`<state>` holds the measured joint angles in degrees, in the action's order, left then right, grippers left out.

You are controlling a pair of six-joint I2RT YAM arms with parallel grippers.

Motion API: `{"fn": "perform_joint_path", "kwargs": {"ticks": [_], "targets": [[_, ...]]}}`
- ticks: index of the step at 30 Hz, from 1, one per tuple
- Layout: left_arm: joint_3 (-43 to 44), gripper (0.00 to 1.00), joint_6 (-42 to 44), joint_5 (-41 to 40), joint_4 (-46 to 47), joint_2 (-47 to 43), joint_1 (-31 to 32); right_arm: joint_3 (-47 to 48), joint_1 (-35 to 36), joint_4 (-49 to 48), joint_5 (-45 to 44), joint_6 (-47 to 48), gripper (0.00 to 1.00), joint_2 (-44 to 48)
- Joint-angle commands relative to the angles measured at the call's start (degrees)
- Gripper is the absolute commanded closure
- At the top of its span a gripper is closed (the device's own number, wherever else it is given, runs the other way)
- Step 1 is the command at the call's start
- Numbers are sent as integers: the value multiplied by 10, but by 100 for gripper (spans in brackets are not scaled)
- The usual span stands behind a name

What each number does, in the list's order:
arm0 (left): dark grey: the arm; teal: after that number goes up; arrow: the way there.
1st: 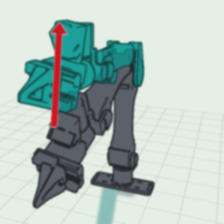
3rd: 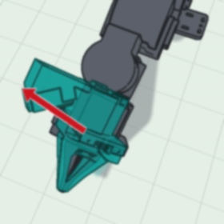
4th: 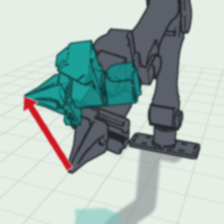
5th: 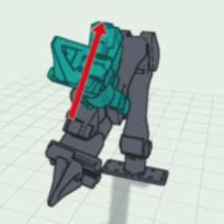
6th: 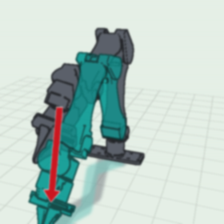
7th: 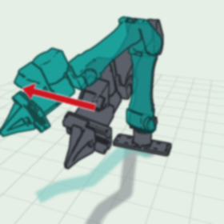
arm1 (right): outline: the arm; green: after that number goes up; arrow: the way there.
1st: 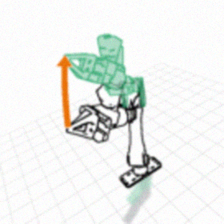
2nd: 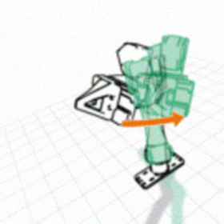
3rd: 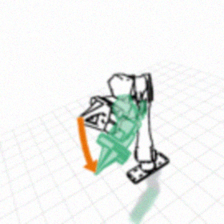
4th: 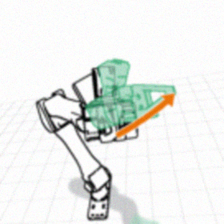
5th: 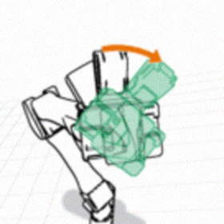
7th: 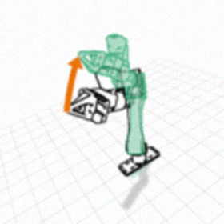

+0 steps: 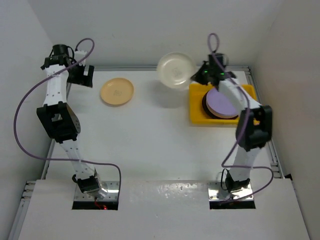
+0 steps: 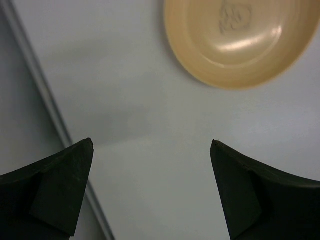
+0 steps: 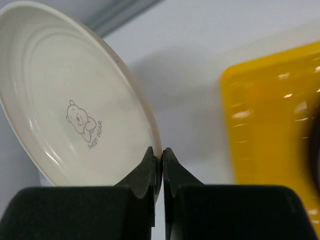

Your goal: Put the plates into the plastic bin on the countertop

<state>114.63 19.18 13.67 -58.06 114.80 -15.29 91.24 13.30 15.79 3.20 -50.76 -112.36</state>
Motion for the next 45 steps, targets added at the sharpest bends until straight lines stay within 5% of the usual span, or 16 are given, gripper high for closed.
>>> {"fn": "perform_joint_path", "kwargs": {"ticks": [1, 5, 8, 19, 21, 22, 23, 25, 31, 35, 42, 44, 45], "targets": [[117, 0, 27, -51, -30, 19, 6, -68, -103, 89, 2, 122, 100, 99], [76, 0, 15, 44, 21, 19, 6, -158, -199, 114, -14, 124, 100, 197], [47, 0, -17, 22, 39, 38, 13, -210, -256, 110, -23, 128, 100, 235], [-34, 0, -101, 5, 123, 87, 25, -207, -317, 111, -2, 146, 98, 177], [-40, 0, -108, 0, 131, 94, 25, -208, -315, 107, -2, 147, 84, 164], [-40, 0, -114, 0, 138, 103, 25, -206, -314, 108, -5, 150, 73, 161], [-45, 0, -121, 0, 138, 108, 25, -205, -312, 107, -11, 155, 51, 154], [-45, 0, -128, 0, 151, 117, 25, -191, -311, 121, -30, 171, 36, 148], [-40, 0, -159, 14, 182, 156, 35, -157, -274, 152, -111, 227, 22, 161], [-16, 6, -176, -38, 207, 197, 47, -152, -252, 158, -145, 246, 22, 189], [6, 51, -166, 74, 193, 255, 65, -157, -192, 158, -189, 262, 22, 244], [18, 75, -149, 106, 165, 266, 72, -164, -170, 146, -204, 262, 22, 266], [18, 100, -144, 115, 145, 266, 72, -170, -151, 142, -209, 261, 22, 272]]}}
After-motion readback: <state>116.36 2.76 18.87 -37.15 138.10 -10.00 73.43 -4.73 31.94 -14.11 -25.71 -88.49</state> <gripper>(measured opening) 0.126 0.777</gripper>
